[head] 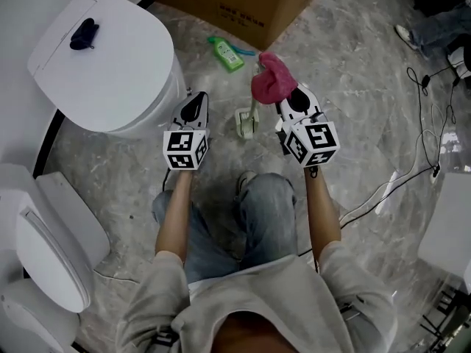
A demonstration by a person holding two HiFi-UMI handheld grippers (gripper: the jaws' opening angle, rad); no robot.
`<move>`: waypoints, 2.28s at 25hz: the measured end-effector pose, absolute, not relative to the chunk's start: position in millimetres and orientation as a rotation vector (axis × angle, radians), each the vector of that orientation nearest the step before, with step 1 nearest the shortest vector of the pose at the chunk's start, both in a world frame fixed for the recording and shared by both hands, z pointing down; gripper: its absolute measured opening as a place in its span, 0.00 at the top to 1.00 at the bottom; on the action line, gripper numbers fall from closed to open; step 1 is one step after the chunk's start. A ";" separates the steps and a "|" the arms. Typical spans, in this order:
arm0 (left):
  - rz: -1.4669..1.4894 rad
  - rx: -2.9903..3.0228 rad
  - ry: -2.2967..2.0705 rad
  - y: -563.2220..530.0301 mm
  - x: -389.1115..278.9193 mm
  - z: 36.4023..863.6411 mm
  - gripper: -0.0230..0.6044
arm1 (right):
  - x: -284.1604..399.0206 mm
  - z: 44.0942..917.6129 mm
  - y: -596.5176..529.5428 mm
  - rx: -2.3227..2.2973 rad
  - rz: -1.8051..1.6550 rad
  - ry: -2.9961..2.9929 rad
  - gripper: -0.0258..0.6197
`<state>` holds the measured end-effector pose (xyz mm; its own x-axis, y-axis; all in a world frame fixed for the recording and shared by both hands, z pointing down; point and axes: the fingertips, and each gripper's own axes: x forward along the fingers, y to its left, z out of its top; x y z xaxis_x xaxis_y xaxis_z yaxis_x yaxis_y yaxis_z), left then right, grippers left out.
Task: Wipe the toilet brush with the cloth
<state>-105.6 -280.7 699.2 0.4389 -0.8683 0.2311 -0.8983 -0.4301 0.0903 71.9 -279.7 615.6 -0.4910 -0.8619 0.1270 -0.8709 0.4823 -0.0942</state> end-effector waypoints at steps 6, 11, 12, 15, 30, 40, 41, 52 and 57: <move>0.176 2.493 -1.538 -267.0 -105.7 693.6 0.93 | 54.0 605.7 -287.1 1.535 0.284 -2.700 0.86; 0.182 2.515 -1.536 -263.0 -106.2 691.4 0.93 | 45.3 625.0 -294.9 1.529 0.313 -2.672 0.86; 0.187 2.516 -1.534 -262.0 -106.2 692.4 0.93 | 45.3 631.3 -295.2 1.527 0.319 -2.662 0.86; 0.201 2.517 -1.529 -260.8 -107.2 696.1 0.93 | 45.3 648.6 -295.7 1.519 0.340 -2.641 0.86; 0.264 2.516 -1.529 -250.7 -108.1 710.4 0.93 | 44.1 729.4 -274.3 1.436 0.508 -2.581 0.86; 0.284 2.507 -1.525 -253.1 -108.0 721.4 0.93 | 42.8 784.0 -266.8 1.386 0.599 -2.512 0.86; 0.285 2.505 -1.525 -253.0 -107.7 722.5 0.93 | 43.0 789.9 -265.6 1.379 0.611 -2.505 0.86; 0.314 2.487 -1.524 -253.9 -110.9 735.5 0.93 | 39.5 866.0 -246.7 1.285 0.758 -2.401 0.86; 0.330 2.478 -1.533 -253.0 -115.6 739.1 0.93 | 39.6 898.1 -234.7 1.248 0.827 -2.346 0.86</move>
